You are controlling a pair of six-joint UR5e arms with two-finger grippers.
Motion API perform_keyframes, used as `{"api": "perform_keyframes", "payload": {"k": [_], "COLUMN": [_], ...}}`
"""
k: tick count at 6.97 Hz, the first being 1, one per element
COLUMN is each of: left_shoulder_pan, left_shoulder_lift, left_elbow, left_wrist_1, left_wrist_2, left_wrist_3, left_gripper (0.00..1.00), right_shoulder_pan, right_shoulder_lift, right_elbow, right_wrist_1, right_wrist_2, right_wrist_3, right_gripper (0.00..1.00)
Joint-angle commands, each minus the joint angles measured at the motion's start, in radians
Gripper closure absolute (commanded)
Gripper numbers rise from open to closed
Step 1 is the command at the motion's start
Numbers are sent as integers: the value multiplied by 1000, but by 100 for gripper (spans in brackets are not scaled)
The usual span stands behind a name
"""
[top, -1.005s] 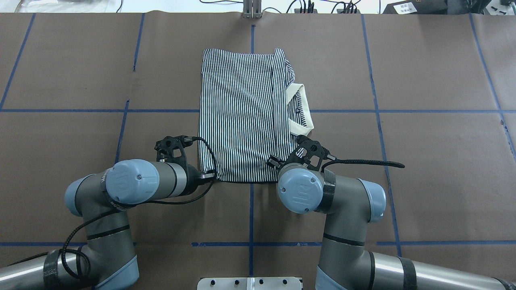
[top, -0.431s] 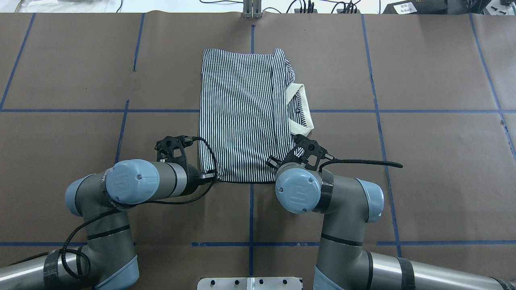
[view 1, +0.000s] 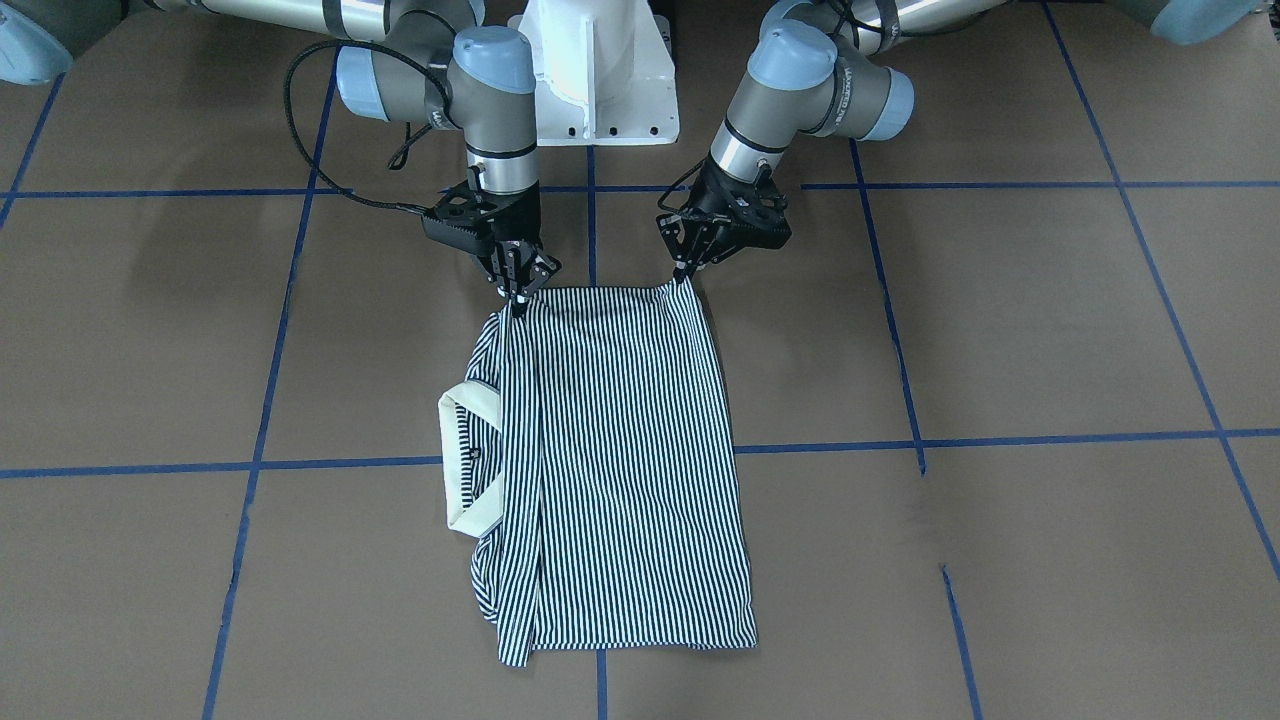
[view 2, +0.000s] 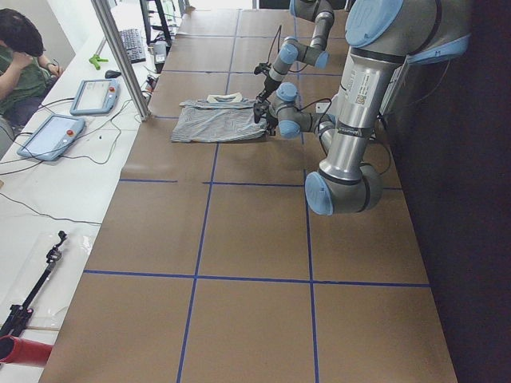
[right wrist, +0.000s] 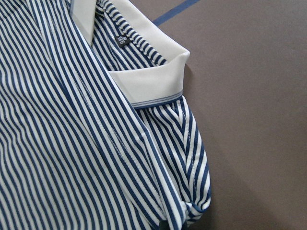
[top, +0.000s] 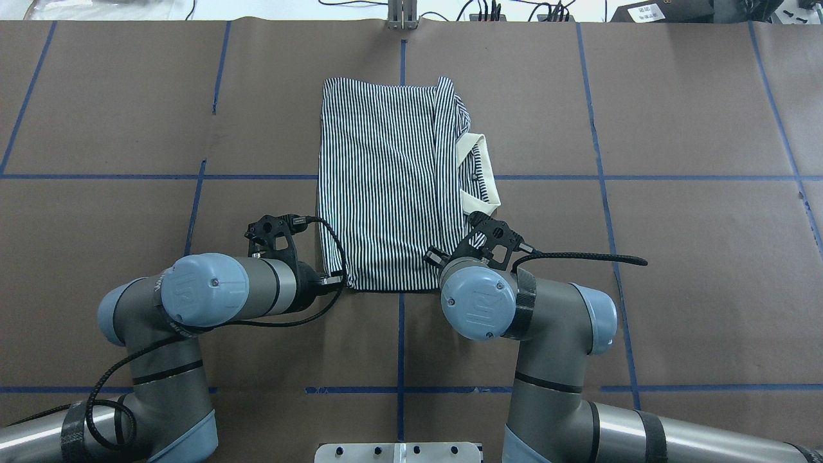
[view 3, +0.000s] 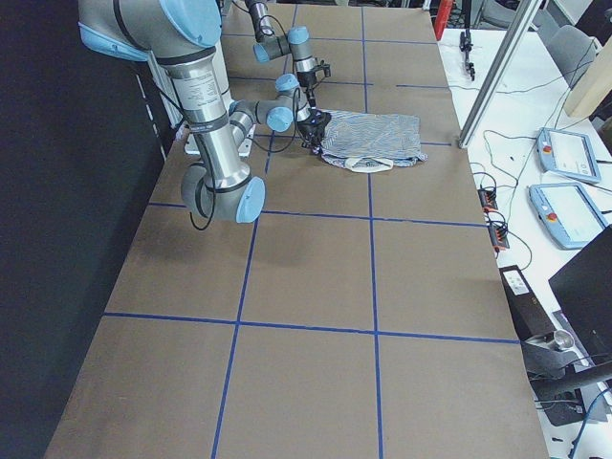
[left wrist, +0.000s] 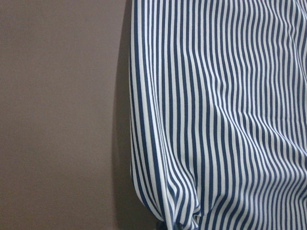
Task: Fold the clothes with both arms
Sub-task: 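Grasp the near edge of the shirt with both grippers, then lift the near edge with both grippers and fold it away from the robot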
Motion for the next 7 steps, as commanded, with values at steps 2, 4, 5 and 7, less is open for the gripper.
{"api": "perform_keyframes", "payload": {"k": [2,4,5,7], "left_shoulder_pan": [0,3,4,-8], "left_shoulder_lift": [1,-15,-27,-88], "left_elbow": [-349,-551,-525,-408], "left_wrist_1": [372,622,626,623], "left_wrist_2": [-60,-100,-100,-91], "left_wrist_3": [3,3,6,62], "left_gripper": [100,100,100,100], "right_shoulder_pan": [-29,-67,-72,-23], "right_shoulder_lift": [-28,-18,-15,-5], "right_elbow": [367,530,498,406], "right_wrist_1": [-302,-471,-465,-384], "right_wrist_2": [16,19,18,18], "right_wrist_3": [5,19,18,1], "right_gripper": [100,100,100,100]}}
